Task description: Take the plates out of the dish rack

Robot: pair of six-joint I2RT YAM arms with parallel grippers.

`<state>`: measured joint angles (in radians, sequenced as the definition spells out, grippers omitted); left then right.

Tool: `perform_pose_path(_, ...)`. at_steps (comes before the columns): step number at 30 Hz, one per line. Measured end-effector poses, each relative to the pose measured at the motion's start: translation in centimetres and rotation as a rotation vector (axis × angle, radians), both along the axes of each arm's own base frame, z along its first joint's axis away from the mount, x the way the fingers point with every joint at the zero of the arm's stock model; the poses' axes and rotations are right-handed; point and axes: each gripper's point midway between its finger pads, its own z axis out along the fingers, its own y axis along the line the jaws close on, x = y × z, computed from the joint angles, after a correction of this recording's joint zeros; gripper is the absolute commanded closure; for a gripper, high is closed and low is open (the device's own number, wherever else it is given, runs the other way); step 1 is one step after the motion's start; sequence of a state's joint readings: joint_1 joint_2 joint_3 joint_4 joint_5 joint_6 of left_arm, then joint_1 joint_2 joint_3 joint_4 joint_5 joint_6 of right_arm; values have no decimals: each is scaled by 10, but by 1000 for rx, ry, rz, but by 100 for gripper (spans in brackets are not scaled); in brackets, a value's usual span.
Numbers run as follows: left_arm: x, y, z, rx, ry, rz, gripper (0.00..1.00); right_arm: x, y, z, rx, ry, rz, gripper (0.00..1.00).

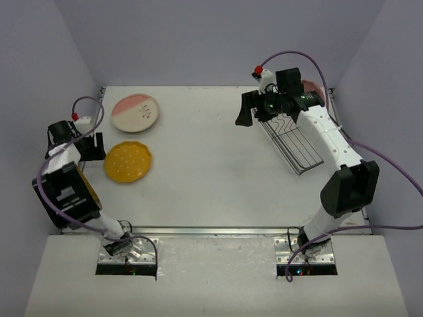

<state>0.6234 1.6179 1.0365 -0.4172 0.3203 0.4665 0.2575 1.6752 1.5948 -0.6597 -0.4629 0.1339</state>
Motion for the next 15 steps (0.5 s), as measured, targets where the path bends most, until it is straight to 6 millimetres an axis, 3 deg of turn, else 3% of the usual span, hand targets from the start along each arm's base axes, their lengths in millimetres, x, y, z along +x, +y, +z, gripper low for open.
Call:
perform_pose_path(2, 14, -26, 43, 120, -118, -94, 28, 6, -13, 1, -21, -2, -30, 1)
perform_pose_path(5, 39, -83, 120, 237, -357, -266, 27, 24, -43, 6, -39, -22, -108, 1)
perform_pose_path(8, 47, -133, 168, 301, -505, -370, 27, 49, -89, 9, -89, -52, -207, 1)
perform_pose_path(11, 48, -198, 188, 307, -583, -502, 27, 76, -140, 11, -175, -106, -304, 2)
perform_pose_path(12, 47, -220, 189, 297, -596, -552, 27, 83, -156, 10, -207, -119, -332, 3)
perform_pose_path(15, 44, -261, 179, 283, -581, -632, 27, 101, -197, 9, -305, -149, -400, 5)
